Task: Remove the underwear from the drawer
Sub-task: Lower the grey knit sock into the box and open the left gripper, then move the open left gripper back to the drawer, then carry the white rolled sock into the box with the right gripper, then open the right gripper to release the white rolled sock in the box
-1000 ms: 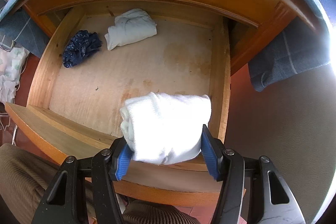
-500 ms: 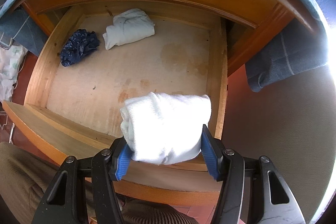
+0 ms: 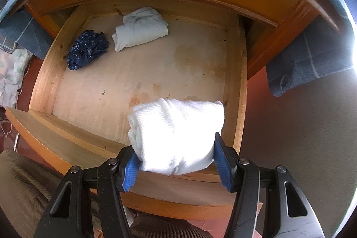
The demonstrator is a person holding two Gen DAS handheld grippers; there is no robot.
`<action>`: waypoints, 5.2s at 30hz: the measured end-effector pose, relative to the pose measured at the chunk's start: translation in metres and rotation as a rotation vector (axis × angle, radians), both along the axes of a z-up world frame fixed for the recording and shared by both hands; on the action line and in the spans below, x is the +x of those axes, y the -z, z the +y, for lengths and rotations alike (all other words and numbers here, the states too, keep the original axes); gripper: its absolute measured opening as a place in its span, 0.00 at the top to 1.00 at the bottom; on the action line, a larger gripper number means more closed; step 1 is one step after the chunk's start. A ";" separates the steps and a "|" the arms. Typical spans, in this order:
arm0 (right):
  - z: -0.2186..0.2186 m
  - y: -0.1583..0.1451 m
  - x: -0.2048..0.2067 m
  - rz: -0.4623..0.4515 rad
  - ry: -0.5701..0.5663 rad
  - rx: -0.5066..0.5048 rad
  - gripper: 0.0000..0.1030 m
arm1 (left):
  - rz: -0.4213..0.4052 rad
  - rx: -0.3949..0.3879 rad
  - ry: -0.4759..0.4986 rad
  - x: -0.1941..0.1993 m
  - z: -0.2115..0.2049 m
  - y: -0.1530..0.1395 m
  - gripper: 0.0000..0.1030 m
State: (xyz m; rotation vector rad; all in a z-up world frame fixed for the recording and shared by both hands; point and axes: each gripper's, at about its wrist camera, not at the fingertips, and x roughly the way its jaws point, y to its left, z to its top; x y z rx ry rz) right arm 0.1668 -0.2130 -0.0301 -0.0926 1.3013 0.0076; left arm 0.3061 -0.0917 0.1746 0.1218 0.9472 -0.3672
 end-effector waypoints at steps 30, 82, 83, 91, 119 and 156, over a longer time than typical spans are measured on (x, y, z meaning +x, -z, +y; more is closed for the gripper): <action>0.007 -0.001 -0.001 -0.009 -0.013 -0.016 0.46 | -0.187 0.018 -0.061 -0.113 0.075 -0.050 0.46; 0.008 -0.095 -0.022 -0.198 -0.046 0.051 0.46 | -0.022 -0.075 -0.306 -0.181 0.116 0.158 0.44; 0.008 -0.106 -0.023 -0.204 -0.047 0.063 0.46 | -0.022 -0.079 -0.307 -0.181 0.117 0.158 0.44; 0.015 -0.201 -0.025 -0.344 -0.078 0.048 0.46 | -0.017 -0.083 -0.316 -0.181 0.118 0.159 0.44; 0.054 -0.218 0.127 -0.373 -0.075 -0.096 0.43 | -0.004 -0.122 -0.360 -0.177 0.128 0.160 0.44; 0.093 -0.268 0.060 -0.578 -0.259 -0.086 0.24 | 0.013 -0.152 -0.384 -0.174 0.136 0.163 0.44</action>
